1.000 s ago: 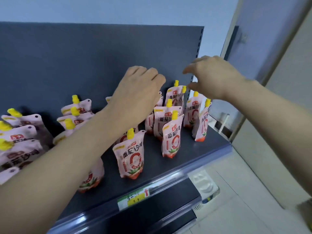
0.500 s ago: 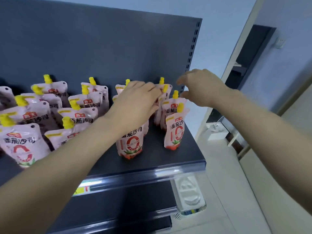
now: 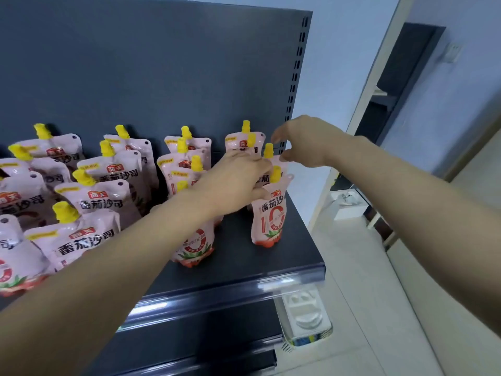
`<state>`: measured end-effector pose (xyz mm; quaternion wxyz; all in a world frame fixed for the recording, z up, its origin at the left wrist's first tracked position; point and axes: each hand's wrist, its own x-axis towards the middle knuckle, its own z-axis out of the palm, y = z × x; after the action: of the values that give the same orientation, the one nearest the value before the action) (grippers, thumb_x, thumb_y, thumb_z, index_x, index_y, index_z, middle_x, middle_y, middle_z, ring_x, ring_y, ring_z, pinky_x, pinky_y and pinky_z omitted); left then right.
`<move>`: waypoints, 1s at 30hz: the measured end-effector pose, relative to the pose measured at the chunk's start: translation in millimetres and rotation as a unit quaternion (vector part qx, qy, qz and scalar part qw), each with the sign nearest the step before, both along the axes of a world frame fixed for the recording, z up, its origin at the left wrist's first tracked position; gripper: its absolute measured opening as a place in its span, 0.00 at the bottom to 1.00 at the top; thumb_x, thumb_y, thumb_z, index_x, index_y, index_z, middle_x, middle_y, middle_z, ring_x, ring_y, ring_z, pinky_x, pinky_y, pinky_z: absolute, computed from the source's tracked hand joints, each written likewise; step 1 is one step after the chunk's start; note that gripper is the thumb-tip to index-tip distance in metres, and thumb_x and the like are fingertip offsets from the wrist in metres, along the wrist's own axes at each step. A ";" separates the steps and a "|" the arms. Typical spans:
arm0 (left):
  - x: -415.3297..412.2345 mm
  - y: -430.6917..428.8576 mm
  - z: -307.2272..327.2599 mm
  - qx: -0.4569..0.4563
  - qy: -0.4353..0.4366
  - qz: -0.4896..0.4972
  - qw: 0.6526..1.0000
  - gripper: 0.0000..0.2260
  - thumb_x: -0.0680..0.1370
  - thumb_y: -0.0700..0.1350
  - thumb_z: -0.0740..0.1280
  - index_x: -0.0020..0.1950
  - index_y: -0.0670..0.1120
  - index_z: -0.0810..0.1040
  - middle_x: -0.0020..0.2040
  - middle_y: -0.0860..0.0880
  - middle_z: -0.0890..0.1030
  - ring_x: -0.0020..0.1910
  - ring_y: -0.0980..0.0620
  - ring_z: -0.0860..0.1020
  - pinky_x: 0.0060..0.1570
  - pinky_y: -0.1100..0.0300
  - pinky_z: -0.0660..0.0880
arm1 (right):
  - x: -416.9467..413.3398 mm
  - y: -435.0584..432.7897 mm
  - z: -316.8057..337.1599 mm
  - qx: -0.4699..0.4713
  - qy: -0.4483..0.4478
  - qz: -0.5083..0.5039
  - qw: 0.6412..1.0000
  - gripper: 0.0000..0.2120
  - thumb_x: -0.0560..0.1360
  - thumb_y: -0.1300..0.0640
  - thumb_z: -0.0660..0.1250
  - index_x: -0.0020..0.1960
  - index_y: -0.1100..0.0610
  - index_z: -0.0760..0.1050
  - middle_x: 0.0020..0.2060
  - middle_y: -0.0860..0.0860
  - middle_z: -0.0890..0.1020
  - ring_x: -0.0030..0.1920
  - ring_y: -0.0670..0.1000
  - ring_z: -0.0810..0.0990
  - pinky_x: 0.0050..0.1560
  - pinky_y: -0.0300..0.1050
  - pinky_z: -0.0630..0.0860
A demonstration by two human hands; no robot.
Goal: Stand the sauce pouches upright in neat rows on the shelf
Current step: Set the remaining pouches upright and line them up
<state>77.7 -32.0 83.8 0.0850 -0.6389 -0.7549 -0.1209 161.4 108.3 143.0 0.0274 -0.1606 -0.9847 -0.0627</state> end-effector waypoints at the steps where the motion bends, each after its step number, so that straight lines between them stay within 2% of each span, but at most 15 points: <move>1: -0.3 2.6 -2.9 -0.003 -0.005 -0.001 1.000 0.17 0.73 0.53 0.67 0.59 0.47 0.74 0.53 0.49 0.78 0.56 0.49 0.72 0.58 0.55 0.63 | -1.0 4.2 -3.9 -0.005 -0.003 0.002 1.000 0.20 0.76 0.56 0.66 0.67 0.55 0.73 0.63 0.55 0.78 0.63 0.58 0.74 0.60 0.53 0.75; 4: -2.0 7.0 -10.3 0.004 -0.010 0.014 1.000 0.16 0.73 0.52 0.68 0.56 0.45 0.75 0.51 0.49 0.78 0.52 0.51 0.71 0.53 0.58 0.62 | -5.6 17.4 -14.1 -0.023 -0.011 0.007 1.000 0.18 0.75 0.57 0.66 0.65 0.56 0.74 0.61 0.56 0.79 0.60 0.59 0.77 0.58 0.55 0.76; 7: -1.4 10.3 -17.2 0.001 -0.019 0.041 0.999 0.11 0.73 0.50 0.68 0.48 0.44 0.73 0.45 0.49 0.78 0.44 0.51 0.72 0.45 0.59 0.62 | -13.9 32.7 -24.0 -0.031 -0.030 0.010 0.999 0.16 0.75 0.57 0.65 0.62 0.60 0.74 0.58 0.58 0.80 0.57 0.60 0.77 0.56 0.54 0.76; 11: 7.9 13.8 -23.5 -0.049 -0.097 0.081 0.991 0.10 0.74 0.45 0.67 0.41 0.50 0.65 0.32 0.54 0.69 0.36 0.49 0.71 0.37 0.58 0.65 | -22.5 52.3 -34.1 -0.053 -0.057 0.034 0.996 0.15 0.75 0.59 0.65 0.58 0.66 0.74 0.53 0.61 0.80 0.53 0.61 0.78 0.49 0.49 0.75; 13: 11.2 15.7 -24.6 -0.059 -0.151 0.100 0.982 0.10 0.74 0.42 0.67 0.38 0.52 0.68 0.31 0.54 0.68 0.33 0.50 0.71 0.34 0.59 0.65 | -24.6 60.1 -38.7 -0.065 -0.080 0.054 0.993 0.14 0.74 0.58 0.66 0.56 0.66 0.74 0.51 0.61 0.79 0.49 0.60 0.77 0.45 0.49 0.72; 16: 14.7 18.0 -24.7 -0.042 -0.207 0.124 0.970 0.16 0.74 0.39 0.68 0.30 0.53 0.66 0.29 0.53 0.69 0.30 0.54 0.69 0.32 0.59 0.66 | -26.2 67.5 -45.4 -0.088 -0.099 0.088 0.987 0.11 0.74 0.58 0.67 0.51 0.65 0.76 0.43 0.57 0.76 0.43 0.55 0.72 0.41 0.44 0.65; 19: 18.0 20.1 -27.4 -0.036 -0.246 0.148 0.957 0.12 0.73 0.38 0.68 0.32 0.43 0.69 0.29 0.51 0.70 0.29 0.55 0.68 0.32 0.61 0.66 | -26.7 73.2 -50.4 -0.137 -0.076 0.096 0.983 0.09 0.74 0.60 0.66 0.46 0.67 0.75 0.38 0.56 0.73 0.40 0.54 0.70 0.37 0.43 0.63; 22: 22.3 20.1 -28.4 -0.011 -0.291 0.153 0.945 0.15 0.72 0.37 0.70 0.29 0.44 0.68 0.26 0.55 0.68 0.27 0.61 0.67 0.30 0.69 0.64 | -27.9 77.6 -53.9 -0.162 -0.060 0.108 0.979 0.08 0.76 0.61 0.65 0.42 0.67 0.74 0.37 0.57 0.71 0.39 0.54 0.69 0.36 0.44 0.61; 23: 24.3 19.2 -27.8 -0.007 -0.304 0.148 0.941 0.14 0.72 0.36 0.70 0.29 0.45 0.71 0.26 0.56 0.71 0.28 0.63 0.69 0.30 0.72 0.64 | -28.2 78.0 -55.4 -0.165 -0.058 0.114 0.978 0.08 0.76 0.61 0.65 0.41 0.66 0.73 0.37 0.58 0.71 0.39 0.54 0.69 0.36 0.43 0.62; 25: 29.1 16.8 -27.4 -0.017 -0.326 0.139 0.935 0.06 0.72 0.36 0.70 0.38 0.44 0.81 0.35 0.58 0.81 0.34 0.68 0.75 0.38 0.76 0.69 | -29.1 78.5 -58.6 -0.173 -0.055 0.121 0.976 0.07 0.76 0.62 0.65 0.39 0.63 0.72 0.37 0.58 0.71 0.39 0.54 0.69 0.35 0.43 0.61; 26: 31.9 15.6 -27.9 -0.023 -0.332 0.138 0.933 0.04 0.72 0.36 0.70 0.44 0.43 0.83 0.42 0.56 0.84 0.38 0.68 0.77 0.42 0.76 0.71 | -30.1 79.1 -60.4 -0.178 -0.052 0.119 0.975 0.06 0.75 0.63 0.65 0.40 0.63 0.73 0.37 0.57 0.72 0.40 0.54 0.70 0.35 0.43 0.62; 28: 37.3 13.4 -28.6 -0.022 -0.352 0.135 0.926 0.08 0.72 0.36 0.70 0.50 0.42 0.83 0.47 0.52 0.84 0.40 0.69 0.78 0.45 0.76 0.73 | -30.9 80.1 -63.7 -0.182 -0.043 0.118 0.975 0.05 0.75 0.63 0.65 0.42 0.63 0.75 0.39 0.57 0.73 0.41 0.54 0.71 0.36 0.43 0.63; 30: 40.5 13.0 -27.8 -0.024 -0.368 0.135 0.920 0.09 0.72 0.36 0.70 0.51 0.43 0.83 0.47 0.52 0.84 0.41 0.69 0.78 0.48 0.74 0.74 | -30.9 81.4 -65.8 -0.189 -0.036 0.115 0.975 0.06 0.76 0.63 0.65 0.40 0.61 0.74 0.38 0.55 0.74 0.42 0.54 0.71 0.34 0.41 0.62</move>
<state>118.2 -19.0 56.0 -0.1982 -0.4438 -0.8145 -0.3167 130.5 189.7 77.2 -0.0321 -0.0465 -0.9909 0.1225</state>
